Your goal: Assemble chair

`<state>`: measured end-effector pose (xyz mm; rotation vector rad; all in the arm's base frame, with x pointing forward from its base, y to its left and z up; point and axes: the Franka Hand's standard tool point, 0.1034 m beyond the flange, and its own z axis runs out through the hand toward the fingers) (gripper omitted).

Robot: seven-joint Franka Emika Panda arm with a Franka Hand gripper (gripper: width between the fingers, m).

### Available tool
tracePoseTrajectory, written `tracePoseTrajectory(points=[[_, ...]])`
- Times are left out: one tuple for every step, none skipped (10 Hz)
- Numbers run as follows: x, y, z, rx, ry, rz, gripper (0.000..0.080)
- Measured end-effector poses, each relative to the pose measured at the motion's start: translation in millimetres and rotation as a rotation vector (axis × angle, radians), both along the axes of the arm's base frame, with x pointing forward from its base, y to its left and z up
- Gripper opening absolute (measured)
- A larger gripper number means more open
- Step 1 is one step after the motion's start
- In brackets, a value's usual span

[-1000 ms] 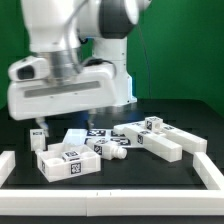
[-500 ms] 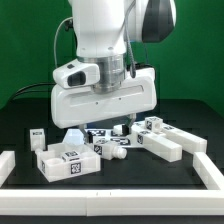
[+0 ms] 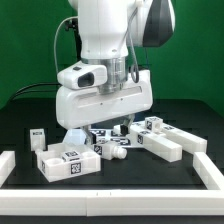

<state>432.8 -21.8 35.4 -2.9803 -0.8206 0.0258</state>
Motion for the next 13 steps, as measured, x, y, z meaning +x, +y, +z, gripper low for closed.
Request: tracePoseTrajectory(points=[[-4.5, 1.9, -4.6, -0.003, -0.004, 0.005, 0.0649], [-6.7, 4.6, -10.2, -0.003, 0.0, -0.001, 0.0649], [-7.6, 9.6, -15.6, -0.004, -0.003, -0.001, 0.0649], [-9.0, 10.4, -19.1, -0.004, -0.001, 0.003, 0.0649], [-9.9, 8.6, -21.0, -0.004, 0.001, 0.0, 0.0649], [-9.8, 8.7, -20.9, -0.004, 0.001, 0.0, 0.0526], [-9.8, 8.7, -20.9, -0.004, 0.001, 0.0, 0.0526], [-9.8, 8.7, -21.0, -0.004, 0.001, 0.0, 0.0391], [-9.6, 8.7, -20.9, -0.004, 0.001, 0.0, 0.0282], [-9.7, 8.1, -20.7, -0.004, 0.001, -0.001, 0.0282], [-12.2, 1.4, -16.0, -0.003, 0.012, -0.02, 0.0282], [-24.8, -14.2, -12.3, -0.009, 0.011, -0.049, 0.0282], [-46.3, -33.4, -13.2, -0.012, 0.03, -0.087, 0.0282]])
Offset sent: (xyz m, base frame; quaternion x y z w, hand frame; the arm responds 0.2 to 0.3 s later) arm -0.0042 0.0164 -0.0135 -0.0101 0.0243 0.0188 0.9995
